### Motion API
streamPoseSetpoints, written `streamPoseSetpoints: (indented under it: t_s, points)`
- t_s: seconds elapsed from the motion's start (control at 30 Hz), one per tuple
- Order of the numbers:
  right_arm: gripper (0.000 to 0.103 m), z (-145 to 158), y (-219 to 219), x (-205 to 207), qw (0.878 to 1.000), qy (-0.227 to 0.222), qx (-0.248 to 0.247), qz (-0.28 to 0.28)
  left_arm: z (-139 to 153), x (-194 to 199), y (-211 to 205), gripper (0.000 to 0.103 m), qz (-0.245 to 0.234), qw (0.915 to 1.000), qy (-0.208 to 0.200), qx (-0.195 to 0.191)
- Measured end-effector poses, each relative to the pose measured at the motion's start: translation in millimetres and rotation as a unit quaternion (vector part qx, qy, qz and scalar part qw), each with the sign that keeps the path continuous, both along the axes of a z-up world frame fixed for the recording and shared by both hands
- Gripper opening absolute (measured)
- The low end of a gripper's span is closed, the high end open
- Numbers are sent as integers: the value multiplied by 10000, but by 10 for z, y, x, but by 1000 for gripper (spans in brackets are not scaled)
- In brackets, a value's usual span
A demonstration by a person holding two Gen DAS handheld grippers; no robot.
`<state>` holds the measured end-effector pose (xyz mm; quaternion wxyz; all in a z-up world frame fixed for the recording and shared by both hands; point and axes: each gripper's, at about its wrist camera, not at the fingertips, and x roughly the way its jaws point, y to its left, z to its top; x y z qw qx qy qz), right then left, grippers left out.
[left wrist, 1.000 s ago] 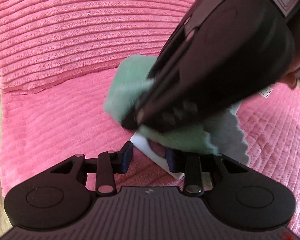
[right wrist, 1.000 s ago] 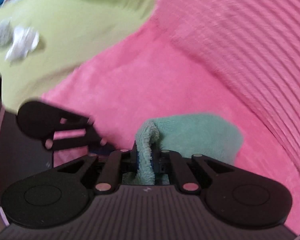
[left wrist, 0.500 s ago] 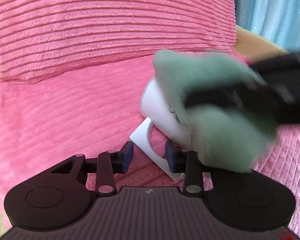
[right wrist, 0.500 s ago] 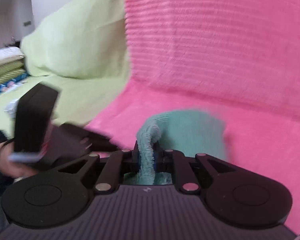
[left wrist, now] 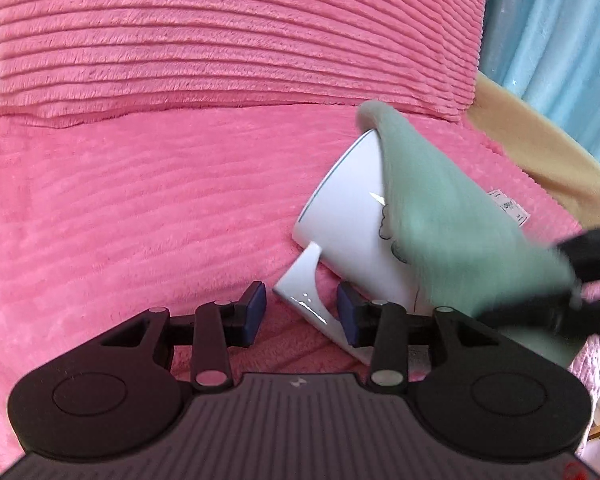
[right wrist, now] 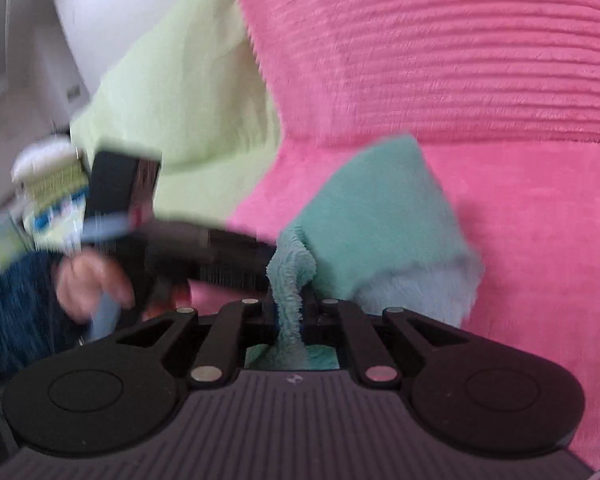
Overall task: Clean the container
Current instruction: 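Hold the mug with the left gripper while the right gripper rubs the cloth over its base, then hold the mug sideways with the left gripper while the right gripper wipes its bottom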
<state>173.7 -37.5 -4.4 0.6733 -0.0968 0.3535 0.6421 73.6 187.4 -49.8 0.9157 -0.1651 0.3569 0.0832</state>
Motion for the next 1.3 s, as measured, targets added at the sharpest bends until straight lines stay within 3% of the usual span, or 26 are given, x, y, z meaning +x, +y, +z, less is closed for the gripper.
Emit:
streamPoseSetpoints:
  t_s: [0.07, 0.2, 0.3, 0.37, 0.43, 0.57, 0.63, 0.8, 0.83, 1.07, 1.17, 1.3]
  points:
    - [4, -152, -8, -23, 9992, -121, -277, -265, 0, 5, -23, 47, -15, 10000, 23, 89]
    - [3, -312, -190, 238, 9928, 791, -88, -894, 3, 2, -47, 47, -27, 9998, 38, 173]
    - [4, -281, -356, 412, 9795, 973, -98, -1759, 6, 11, -96, 46, -61, 9993, 70, 364]
    - [6, -223, -471, 510, 9681, 873, -92, -2347, 12, 21, -149, 46, -81, 9984, 96, 551]
    - [9, -82, -499, 487, 9667, 482, 12, -2511, 15, 31, -197, 45, -99, 9973, 120, 717]
    - [9, 282, -418, 249, 9748, 93, 1035, -1974, 8, 53, -295, 45, -177, 9942, 175, 1050]
    - [9, 341, -279, 153, 9805, 244, 1293, -1457, 7, 58, -319, 45, -190, 9934, 182, 1117]
    - [5, 141, 183, 105, 9892, 374, 1174, -789, -8, 52, -339, 45, -228, 9922, 190, 1210]
    - [4, 103, 240, 175, 9882, 576, 1225, -718, -10, 51, -346, 45, -234, 9919, 188, 1232]
    - [3, -107, 592, 712, 9620, 2122, 1507, -828, -23, 52, -335, 45, -242, 9919, 192, 1228]
    - [3, -131, 689, 806, 9577, 2212, 1537, -1015, -25, 50, -333, 44, -240, 9921, 189, 1215]
    - [7, -216, 655, 975, 9542, 2015, 1330, -1768, -27, 45, -339, 45, -251, 9918, 181, 1241]
